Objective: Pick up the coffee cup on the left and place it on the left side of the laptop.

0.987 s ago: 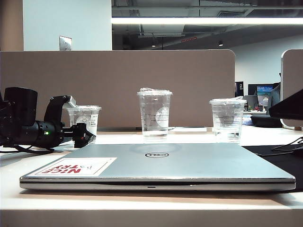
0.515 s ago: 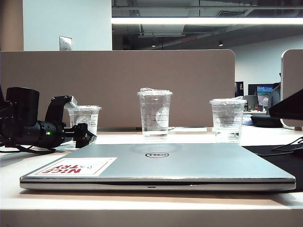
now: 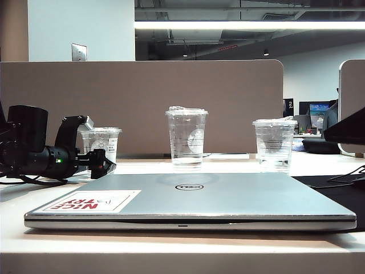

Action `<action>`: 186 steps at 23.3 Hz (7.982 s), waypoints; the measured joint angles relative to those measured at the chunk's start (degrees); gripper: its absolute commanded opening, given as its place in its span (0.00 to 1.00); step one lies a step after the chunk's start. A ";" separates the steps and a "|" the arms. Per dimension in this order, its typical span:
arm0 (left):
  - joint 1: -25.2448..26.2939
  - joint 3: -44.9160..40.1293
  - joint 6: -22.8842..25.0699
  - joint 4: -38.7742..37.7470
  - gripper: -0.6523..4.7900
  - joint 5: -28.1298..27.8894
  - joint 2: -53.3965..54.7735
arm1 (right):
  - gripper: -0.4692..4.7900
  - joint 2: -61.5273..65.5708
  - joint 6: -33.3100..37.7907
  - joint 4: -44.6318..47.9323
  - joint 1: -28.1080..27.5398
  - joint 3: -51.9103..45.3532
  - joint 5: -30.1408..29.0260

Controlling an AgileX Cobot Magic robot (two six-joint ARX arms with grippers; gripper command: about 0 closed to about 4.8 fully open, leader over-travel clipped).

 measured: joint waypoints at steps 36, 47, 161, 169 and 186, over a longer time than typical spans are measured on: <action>0.59 -2.38 -0.70 2.99 0.63 1.86 -1.64 | 0.08 0.00 0.00 0.00 0.00 0.00 -0.02; 4.48 -16.57 -3.74 15.50 0.63 2.03 -10.27 | 0.08 -0.04 0.00 0.00 0.07 0.00 0.00; 4.52 -64.41 -9.92 22.08 0.11 7.43 -37.57 | 0.08 -3.67 0.00 0.00 0.33 0.00 -0.02; 4.52 -64.41 -12.98 20.96 0.11 5.92 -50.03 | 0.08 -3.67 0.00 0.00 0.33 0.00 -0.02; 4.52 -64.41 -9.16 -22.86 0.11 -2.10 -93.55 | 0.08 -5.90 0.00 -0.02 0.31 0.00 -0.02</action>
